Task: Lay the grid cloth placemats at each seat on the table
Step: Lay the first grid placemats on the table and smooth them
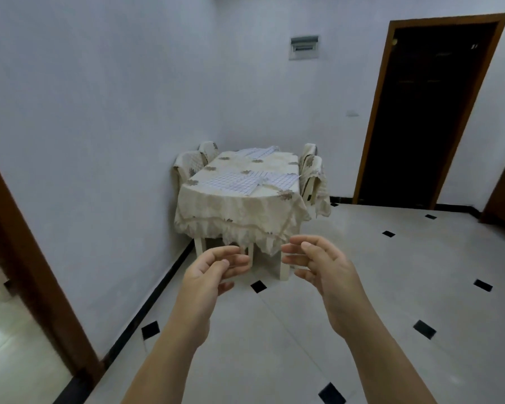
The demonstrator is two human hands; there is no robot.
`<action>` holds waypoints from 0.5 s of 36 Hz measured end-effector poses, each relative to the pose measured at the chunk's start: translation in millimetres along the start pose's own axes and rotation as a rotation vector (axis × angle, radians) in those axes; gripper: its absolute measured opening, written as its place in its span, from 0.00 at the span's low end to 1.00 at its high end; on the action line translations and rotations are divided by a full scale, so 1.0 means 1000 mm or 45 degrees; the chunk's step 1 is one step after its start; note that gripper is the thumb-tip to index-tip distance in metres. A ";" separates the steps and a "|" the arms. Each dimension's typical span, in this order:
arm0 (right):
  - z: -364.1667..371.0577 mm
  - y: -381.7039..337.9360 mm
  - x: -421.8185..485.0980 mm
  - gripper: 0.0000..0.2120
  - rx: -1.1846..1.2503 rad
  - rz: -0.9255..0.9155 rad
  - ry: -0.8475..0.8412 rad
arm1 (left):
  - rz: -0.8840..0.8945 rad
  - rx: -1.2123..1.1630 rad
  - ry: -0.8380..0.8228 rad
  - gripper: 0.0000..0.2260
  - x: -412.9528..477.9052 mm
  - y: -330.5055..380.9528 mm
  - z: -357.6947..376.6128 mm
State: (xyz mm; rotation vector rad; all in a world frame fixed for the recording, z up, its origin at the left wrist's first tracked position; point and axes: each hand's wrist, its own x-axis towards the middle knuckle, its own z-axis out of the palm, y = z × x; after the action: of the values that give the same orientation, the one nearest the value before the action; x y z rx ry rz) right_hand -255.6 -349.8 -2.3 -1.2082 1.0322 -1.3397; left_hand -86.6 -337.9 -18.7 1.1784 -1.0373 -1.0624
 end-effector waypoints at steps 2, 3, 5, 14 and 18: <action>0.000 0.005 0.024 0.11 0.002 0.007 -0.012 | -0.003 -0.016 0.022 0.15 0.025 -0.004 0.003; 0.000 0.008 0.037 0.11 0.000 0.004 -0.011 | -0.004 -0.022 0.032 0.15 0.038 -0.006 0.004; 0.000 0.014 0.062 0.11 -0.005 0.003 0.000 | -0.017 -0.032 0.045 0.15 0.062 -0.010 0.006; 0.037 0.049 0.198 0.11 -0.011 0.004 -0.024 | 0.003 -0.115 0.015 0.13 0.202 -0.028 -0.007; 0.075 0.052 0.274 0.11 -0.032 -0.009 -0.055 | 0.037 -0.109 0.016 0.13 0.284 -0.024 -0.029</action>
State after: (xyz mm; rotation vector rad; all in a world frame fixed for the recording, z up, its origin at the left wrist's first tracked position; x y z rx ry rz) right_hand -169.8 -625.9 -9.8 -1.2550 1.0176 -1.3043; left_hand -6.0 -613.1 -28.8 1.0966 -0.9870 -1.0650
